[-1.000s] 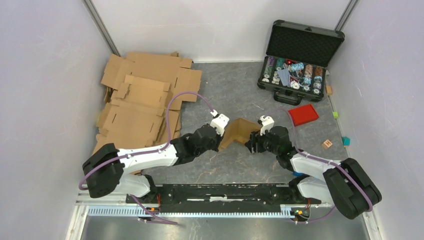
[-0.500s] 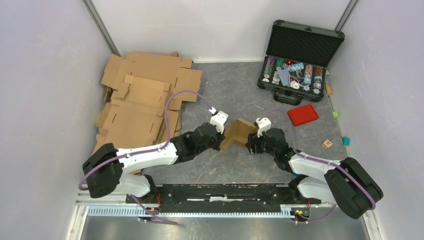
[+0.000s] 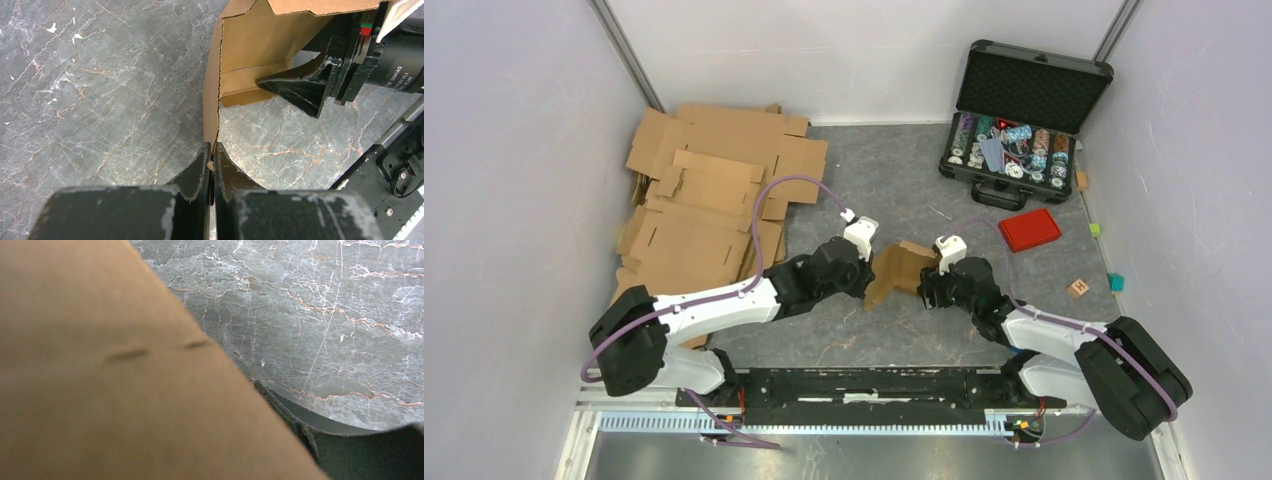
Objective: Fold the paper box
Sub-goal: Fold the paper box at the center of the board.
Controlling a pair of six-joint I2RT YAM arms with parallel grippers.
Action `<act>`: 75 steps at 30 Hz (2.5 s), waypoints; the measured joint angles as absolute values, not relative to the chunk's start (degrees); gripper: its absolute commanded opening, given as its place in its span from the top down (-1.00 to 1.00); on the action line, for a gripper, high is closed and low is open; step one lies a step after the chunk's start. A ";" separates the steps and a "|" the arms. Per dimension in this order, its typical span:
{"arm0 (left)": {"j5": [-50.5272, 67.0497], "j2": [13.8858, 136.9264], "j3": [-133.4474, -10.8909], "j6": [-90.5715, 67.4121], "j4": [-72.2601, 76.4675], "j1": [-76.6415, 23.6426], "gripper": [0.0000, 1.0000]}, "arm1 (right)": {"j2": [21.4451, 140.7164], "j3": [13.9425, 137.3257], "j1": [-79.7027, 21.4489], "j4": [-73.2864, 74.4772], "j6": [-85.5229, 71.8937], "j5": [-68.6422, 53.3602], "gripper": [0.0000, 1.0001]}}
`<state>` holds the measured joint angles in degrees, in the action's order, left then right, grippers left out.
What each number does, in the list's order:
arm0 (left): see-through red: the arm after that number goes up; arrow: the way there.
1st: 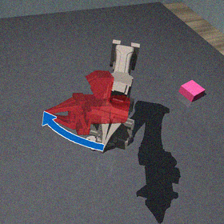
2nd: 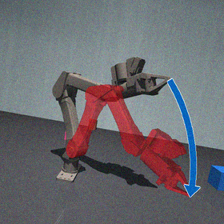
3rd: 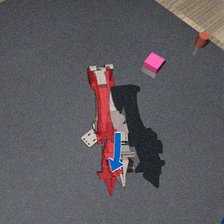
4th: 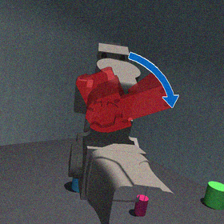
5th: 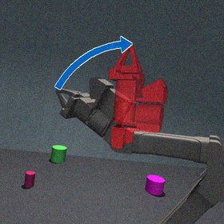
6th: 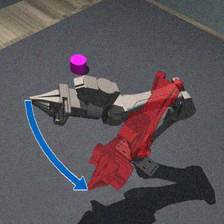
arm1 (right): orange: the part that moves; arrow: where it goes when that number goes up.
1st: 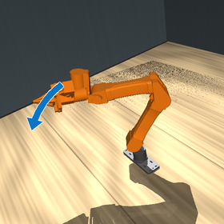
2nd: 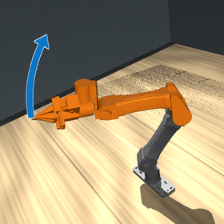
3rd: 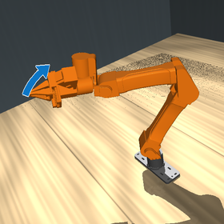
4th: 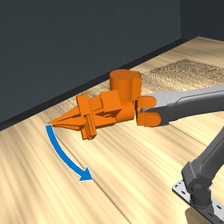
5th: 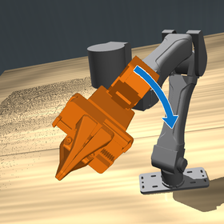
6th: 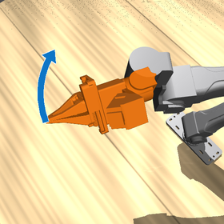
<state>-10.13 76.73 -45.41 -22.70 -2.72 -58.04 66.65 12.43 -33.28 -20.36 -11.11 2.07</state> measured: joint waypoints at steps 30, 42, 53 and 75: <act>-5.91 75.75 -36.75 -18.28 5.34 -57.71 0.23 | 63.83 12.10 -33.26 -17.17 -13.61 1.54 -0.37; -7.31 76.49 -35.92 -17.93 6.55 -57.71 0.96 | 63.83 11.51 -33.21 -18.81 -13.58 -2.15 -0.53; -8.73 76.47 -36.82 -17.93 5.67 -55.00 0.96 | 66.52 13.19 -33.21 -19.49 -12.43 -4.54 -0.53; -3.86 79.05 -37.34 -14.61 8.40 -53.76 0.96 | 71.31 17.34 -32.80 -17.87 -12.78 -3.57 -0.21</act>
